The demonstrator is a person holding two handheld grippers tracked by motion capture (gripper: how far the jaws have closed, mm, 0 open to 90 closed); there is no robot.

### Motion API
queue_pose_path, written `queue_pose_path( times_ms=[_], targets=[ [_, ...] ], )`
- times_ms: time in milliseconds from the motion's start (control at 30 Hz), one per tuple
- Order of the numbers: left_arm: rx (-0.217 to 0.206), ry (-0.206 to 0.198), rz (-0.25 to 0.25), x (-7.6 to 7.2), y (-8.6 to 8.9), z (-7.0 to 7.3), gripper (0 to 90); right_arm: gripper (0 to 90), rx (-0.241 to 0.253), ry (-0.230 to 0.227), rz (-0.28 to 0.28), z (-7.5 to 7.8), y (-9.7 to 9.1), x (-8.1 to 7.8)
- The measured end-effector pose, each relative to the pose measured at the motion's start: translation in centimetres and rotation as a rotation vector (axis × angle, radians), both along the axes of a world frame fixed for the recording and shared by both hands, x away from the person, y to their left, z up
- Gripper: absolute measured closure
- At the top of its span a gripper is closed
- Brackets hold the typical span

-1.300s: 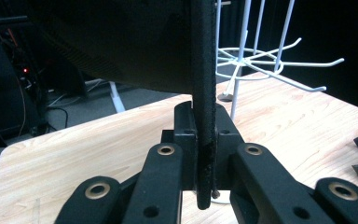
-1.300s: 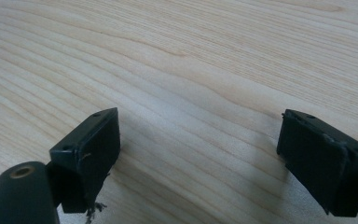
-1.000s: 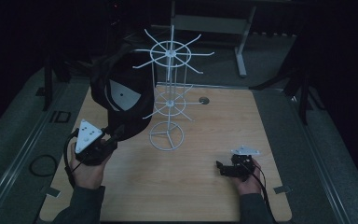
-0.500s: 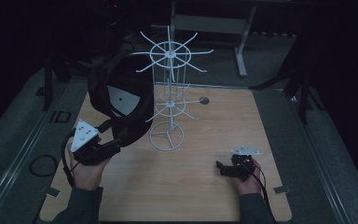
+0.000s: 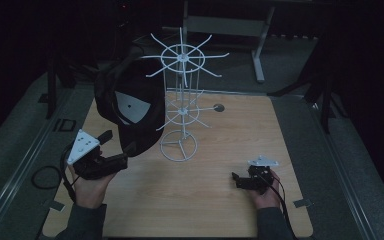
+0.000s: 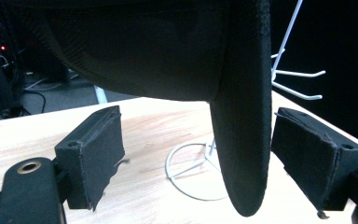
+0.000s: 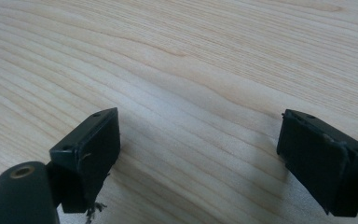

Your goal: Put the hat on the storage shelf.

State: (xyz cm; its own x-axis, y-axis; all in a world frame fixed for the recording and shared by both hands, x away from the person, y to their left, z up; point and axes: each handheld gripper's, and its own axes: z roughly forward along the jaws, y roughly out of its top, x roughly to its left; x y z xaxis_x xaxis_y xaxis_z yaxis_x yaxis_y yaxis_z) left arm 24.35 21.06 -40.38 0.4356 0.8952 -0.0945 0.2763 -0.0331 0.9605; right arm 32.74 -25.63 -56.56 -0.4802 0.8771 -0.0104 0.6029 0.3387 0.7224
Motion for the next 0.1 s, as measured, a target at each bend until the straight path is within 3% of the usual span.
queue_pose_path(
  times_ms=[100],
  targets=[
    [-0.007,-0.001,-0.004,-0.34,0.09,-0.02,17.4,12.9,0.000,0.000,0.000,0.00,0.00,0.00]
  ],
)
